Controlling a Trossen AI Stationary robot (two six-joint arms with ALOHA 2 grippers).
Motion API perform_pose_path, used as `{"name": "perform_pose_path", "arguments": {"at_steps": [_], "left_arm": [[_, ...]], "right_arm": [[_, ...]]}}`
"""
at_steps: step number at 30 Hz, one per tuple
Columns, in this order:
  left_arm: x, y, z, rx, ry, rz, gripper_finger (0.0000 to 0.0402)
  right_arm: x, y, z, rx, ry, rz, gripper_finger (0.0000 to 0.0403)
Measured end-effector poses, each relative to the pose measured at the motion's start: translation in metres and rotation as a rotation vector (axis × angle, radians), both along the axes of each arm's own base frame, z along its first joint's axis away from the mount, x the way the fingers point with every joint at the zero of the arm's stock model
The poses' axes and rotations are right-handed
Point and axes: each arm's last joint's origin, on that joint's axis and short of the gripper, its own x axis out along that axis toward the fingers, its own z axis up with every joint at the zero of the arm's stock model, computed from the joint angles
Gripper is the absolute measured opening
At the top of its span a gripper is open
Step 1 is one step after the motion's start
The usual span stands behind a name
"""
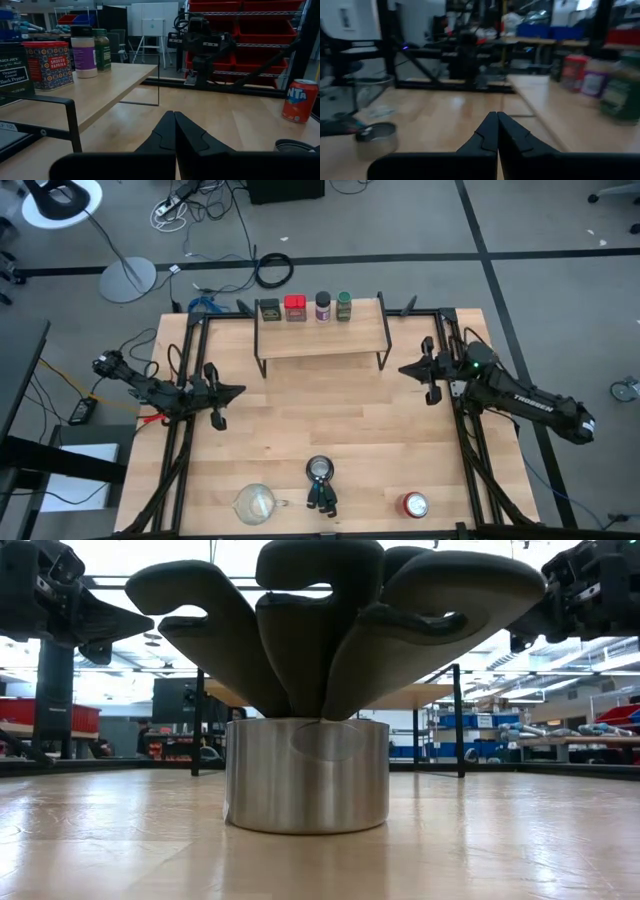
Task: Shelf spices
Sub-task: Return to Home Position
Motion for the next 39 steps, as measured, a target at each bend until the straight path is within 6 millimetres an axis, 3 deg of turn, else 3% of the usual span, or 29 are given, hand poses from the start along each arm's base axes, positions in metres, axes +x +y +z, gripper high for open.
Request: {"name": "perform_pose_path", "arguments": {"at_steps": [6,12,39], "left_arm": [[0.000,0.000,0.000,0.002,0.002,0.006,0.0000],[0.000,0.001,0.000,0.003,0.005,0.029,0.0000],[-0.001,0.004,-0.002,0.030,0.029,0.158,0.0000]], "right_arm": [[-0.006,0.001,-0.002,0.007,0.002,-0.113,0.0000],[-0.002,0.004,-0.026,0.023,-0.062,-0.084,0.0000],[-0.002,0.001,-0.028,0.009,-0.043,-0.214,0.0000]]}}
